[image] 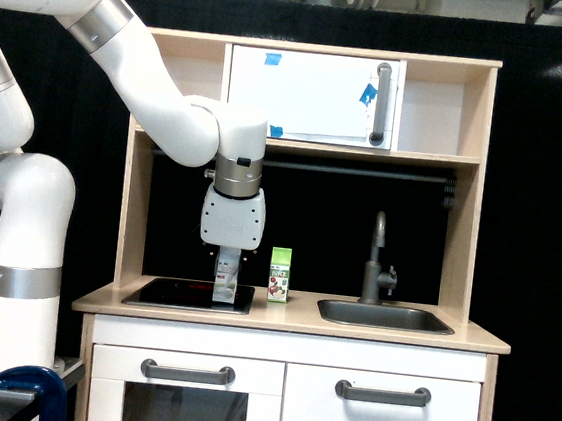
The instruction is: Put the white box into the sink
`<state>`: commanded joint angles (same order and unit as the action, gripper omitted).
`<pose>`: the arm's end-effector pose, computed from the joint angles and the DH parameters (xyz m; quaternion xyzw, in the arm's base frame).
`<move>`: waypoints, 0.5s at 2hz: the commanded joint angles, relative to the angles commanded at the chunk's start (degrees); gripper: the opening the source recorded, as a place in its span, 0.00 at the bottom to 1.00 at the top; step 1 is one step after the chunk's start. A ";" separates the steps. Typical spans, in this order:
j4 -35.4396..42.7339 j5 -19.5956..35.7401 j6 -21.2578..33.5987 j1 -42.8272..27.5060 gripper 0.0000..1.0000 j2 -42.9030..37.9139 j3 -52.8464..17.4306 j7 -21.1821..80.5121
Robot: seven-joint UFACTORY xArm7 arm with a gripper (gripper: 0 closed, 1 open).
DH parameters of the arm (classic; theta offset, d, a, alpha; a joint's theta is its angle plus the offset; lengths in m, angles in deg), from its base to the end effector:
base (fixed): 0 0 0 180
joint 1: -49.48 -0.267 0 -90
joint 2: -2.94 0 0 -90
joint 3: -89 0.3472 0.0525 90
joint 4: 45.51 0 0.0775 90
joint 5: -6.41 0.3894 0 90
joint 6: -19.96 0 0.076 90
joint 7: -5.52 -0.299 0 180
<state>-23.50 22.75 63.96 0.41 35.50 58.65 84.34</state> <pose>0.2868 0.2066 0.1448 -0.6895 -0.6821 -0.1526 0.1899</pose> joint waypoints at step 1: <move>15.56 4.14 6.35 -3.44 0.00 -12.67 -7.81 7.77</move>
<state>-7.94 26.90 70.31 -3.03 22.83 50.83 92.11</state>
